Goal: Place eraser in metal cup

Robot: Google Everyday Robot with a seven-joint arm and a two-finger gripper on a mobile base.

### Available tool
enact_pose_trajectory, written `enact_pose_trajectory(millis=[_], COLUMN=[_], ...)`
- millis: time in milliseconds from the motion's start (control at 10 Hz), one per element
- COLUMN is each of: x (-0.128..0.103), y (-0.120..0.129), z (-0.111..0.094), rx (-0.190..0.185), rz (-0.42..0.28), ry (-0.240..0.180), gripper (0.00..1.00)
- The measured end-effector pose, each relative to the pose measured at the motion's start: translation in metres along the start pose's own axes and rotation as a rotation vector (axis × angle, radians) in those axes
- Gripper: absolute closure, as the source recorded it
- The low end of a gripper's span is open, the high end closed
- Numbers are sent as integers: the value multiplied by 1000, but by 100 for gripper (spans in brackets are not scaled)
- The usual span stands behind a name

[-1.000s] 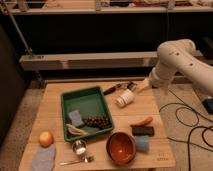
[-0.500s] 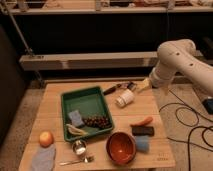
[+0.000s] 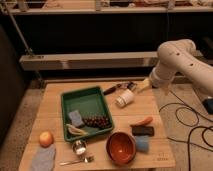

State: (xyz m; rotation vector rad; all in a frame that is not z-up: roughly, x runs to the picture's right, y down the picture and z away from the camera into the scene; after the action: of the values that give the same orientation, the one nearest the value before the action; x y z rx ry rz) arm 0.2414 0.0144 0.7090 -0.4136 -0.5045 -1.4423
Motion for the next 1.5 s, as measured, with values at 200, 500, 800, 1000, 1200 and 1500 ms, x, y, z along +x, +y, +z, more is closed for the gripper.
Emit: enact_pose_trajectory(millis=[200,500,800,1000,1200,1500], x=[0,0,0,0,0,-11], y=[0,0,0,0,0,3], z=[0,0,0,0,0,0], rx=[0,0,0,0,0,12], rz=[0,0,0,0,0,-27], ry=[0,0,0,0,0,-5], gripper=[20,20,20,20,20,20])
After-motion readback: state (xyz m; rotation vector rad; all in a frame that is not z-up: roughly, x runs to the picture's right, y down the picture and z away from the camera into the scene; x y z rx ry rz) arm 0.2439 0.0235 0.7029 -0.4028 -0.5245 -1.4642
